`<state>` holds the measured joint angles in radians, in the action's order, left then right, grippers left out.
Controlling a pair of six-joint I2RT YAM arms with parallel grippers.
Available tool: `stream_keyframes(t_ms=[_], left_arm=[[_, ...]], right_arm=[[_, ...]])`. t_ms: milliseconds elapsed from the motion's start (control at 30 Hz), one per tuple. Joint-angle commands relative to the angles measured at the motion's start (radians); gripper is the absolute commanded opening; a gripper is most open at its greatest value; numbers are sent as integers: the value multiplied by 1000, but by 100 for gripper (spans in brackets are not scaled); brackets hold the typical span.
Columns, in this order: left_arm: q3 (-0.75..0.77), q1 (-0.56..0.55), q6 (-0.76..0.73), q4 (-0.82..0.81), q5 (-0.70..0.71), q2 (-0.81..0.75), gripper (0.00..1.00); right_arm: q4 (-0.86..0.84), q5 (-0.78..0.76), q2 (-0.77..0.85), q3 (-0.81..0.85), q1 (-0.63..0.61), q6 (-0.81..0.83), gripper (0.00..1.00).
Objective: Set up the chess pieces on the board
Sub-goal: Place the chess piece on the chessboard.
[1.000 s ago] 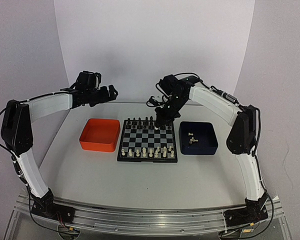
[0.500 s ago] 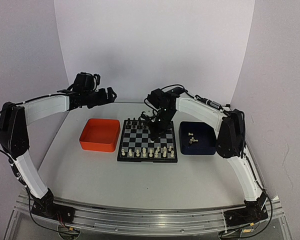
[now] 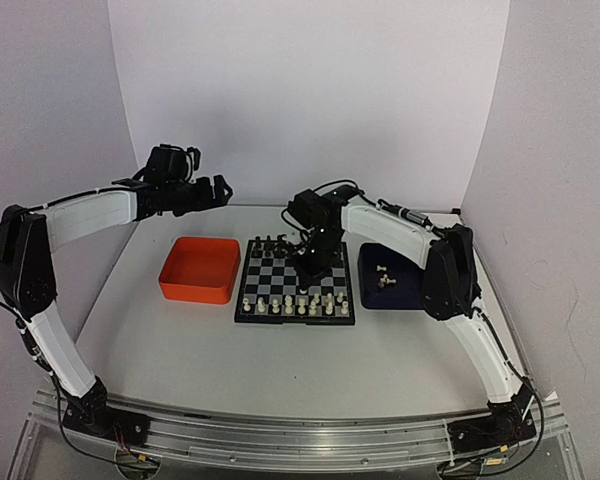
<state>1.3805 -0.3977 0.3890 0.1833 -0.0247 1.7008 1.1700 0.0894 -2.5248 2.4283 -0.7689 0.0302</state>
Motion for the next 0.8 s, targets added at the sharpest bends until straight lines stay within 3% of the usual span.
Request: stream_keyframes(t_ms=[0,767], left_arm=[[-6,7,-23,-7,2,-57,100],[-28,6,-7,-17,-2,-61,100]], right_arm=[[14,-10,-23,38,-5,9,0],[16,7,-57,38,-5,12,0]])
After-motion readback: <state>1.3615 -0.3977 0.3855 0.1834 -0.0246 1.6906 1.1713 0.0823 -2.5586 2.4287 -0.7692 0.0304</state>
